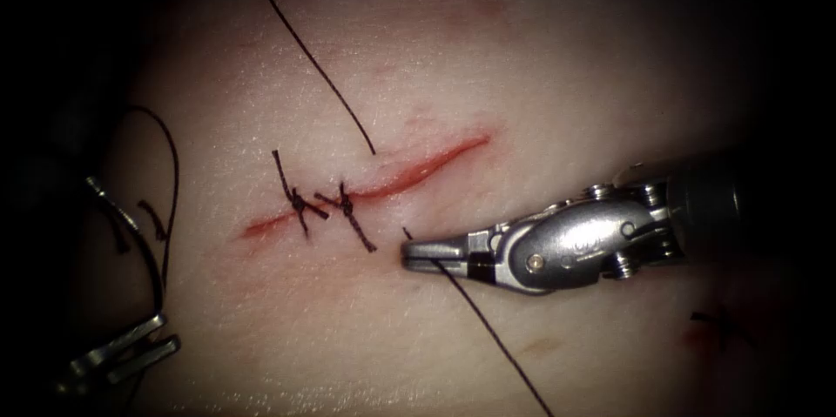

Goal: Wound Closure

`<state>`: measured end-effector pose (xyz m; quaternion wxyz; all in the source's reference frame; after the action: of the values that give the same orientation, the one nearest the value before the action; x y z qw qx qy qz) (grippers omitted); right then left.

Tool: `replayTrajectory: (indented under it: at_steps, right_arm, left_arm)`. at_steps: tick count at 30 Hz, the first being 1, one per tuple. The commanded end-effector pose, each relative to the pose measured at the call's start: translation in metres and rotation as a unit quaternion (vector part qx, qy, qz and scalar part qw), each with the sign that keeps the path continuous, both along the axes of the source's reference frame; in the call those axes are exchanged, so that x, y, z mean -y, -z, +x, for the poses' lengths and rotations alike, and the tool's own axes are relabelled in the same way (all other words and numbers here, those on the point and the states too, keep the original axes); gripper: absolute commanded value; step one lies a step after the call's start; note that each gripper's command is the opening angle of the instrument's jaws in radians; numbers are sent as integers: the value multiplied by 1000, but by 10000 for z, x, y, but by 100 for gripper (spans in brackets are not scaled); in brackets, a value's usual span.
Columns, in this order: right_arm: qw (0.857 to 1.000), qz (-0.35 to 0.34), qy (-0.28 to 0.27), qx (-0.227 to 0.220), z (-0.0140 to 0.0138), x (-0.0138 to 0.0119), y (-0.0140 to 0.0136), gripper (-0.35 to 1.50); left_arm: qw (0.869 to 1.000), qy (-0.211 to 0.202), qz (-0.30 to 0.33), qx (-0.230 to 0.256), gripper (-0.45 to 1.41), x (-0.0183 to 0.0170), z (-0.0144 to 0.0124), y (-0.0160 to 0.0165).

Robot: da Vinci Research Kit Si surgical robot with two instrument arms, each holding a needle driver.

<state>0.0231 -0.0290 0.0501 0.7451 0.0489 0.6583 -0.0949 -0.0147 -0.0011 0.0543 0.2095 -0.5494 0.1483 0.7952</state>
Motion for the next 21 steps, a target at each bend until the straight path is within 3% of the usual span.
replayTrajectory:
  at_steps: [1, 7, 21]
  right_arm:
    - [1000, -1, 11, -1, 3, 18, 5, -35]
    - [999, 4, 45, 3, -1, 51, 26, -35]
    - [993, 11, 111, 34, -10, 96, 61, -35]
  left_arm:
    - [1000, 0, 0, 0, -45, 1, -5, -6]
    - [1000, 0, 0, 0, -45, 1, -6, -5]
    - [1000, 0, 1, -1, -45, 1, -7, -5]
